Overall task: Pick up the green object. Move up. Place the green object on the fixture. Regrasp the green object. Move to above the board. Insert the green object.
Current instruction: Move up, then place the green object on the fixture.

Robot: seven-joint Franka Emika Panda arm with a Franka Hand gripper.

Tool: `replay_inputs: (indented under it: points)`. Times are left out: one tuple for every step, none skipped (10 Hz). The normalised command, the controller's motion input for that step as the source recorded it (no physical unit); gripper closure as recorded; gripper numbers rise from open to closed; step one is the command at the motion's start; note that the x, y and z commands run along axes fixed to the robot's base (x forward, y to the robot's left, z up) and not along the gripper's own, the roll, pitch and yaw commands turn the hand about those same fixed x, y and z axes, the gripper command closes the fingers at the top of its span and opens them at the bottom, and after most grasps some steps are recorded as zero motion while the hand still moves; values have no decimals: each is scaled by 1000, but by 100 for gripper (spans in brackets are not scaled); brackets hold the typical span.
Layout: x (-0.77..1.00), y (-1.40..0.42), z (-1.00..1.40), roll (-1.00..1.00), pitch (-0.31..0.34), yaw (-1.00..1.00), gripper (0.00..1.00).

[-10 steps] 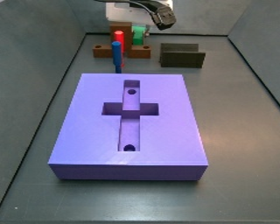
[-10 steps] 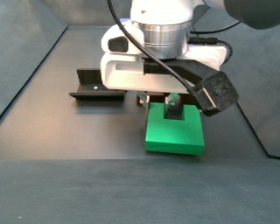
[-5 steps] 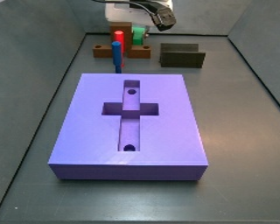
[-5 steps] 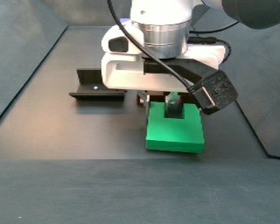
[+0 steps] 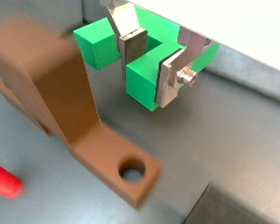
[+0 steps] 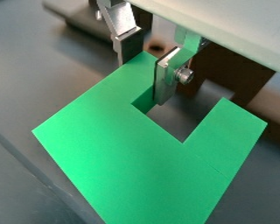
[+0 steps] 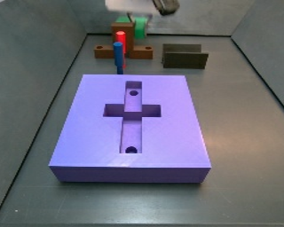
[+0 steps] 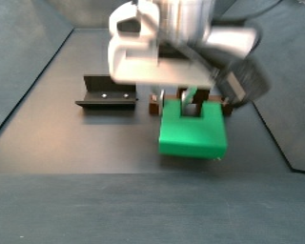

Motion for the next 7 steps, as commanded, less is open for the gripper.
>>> replay_inputs:
  points:
    - [1, 6, 249, 41, 70, -1, 100]
    - [0, 0, 0, -6, 0, 0, 100]
    - [0, 20, 0, -171, -17, -6, 100]
    - [531, 217, 94, -820, -46, -120, 100]
    - [834, 123, 77, -909, -80, -131, 100]
    - [834, 91, 49, -931, -100, -126, 100]
    - [831, 69, 91, -937, -103, -131, 100]
